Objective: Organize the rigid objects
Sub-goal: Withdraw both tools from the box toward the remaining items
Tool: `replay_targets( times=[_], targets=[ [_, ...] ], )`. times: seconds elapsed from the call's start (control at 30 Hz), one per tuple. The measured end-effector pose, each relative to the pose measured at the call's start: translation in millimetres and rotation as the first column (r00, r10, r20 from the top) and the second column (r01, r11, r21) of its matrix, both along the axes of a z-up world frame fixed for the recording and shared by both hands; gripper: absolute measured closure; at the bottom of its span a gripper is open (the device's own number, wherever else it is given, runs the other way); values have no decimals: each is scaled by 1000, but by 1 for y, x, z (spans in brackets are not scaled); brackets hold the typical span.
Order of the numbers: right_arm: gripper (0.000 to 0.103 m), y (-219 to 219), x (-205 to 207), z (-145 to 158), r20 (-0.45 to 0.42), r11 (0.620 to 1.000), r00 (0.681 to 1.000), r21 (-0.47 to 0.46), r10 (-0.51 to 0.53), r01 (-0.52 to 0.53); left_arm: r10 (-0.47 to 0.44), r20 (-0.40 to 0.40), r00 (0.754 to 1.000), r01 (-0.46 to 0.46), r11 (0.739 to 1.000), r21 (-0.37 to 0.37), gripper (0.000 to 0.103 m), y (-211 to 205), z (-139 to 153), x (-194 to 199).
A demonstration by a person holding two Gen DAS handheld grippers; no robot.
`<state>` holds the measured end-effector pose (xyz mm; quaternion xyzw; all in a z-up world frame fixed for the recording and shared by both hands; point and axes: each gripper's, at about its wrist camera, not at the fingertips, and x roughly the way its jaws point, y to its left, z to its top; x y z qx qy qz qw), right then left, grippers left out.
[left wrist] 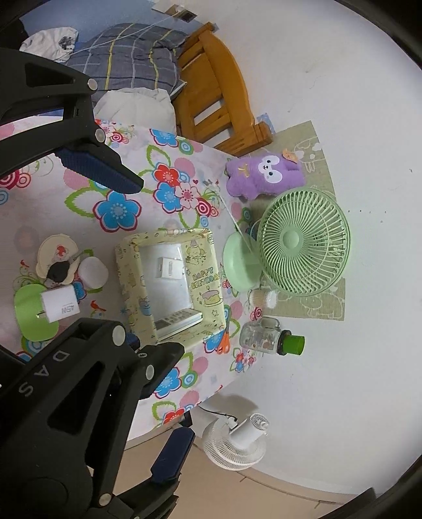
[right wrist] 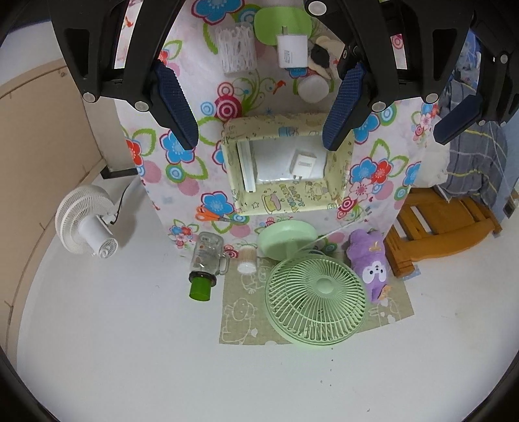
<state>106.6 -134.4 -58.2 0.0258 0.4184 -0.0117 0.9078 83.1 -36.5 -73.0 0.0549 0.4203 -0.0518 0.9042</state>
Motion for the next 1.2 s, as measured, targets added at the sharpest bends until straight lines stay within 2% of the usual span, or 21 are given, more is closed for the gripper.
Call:
replay_targets(
  times=[0.53, 1.2],
  targets=[
    [21, 3, -40, -21, 18, 1000, 1000, -7, 0, 0, -55, 0, 999, 55, 998, 6, 14, 1, -23, -34],
    [21, 8, -51, -81, 2, 1000, 1000, -5, 15, -15, -53, -23, 998, 52, 998, -19, 14, 5, -82, -45]
  ],
)
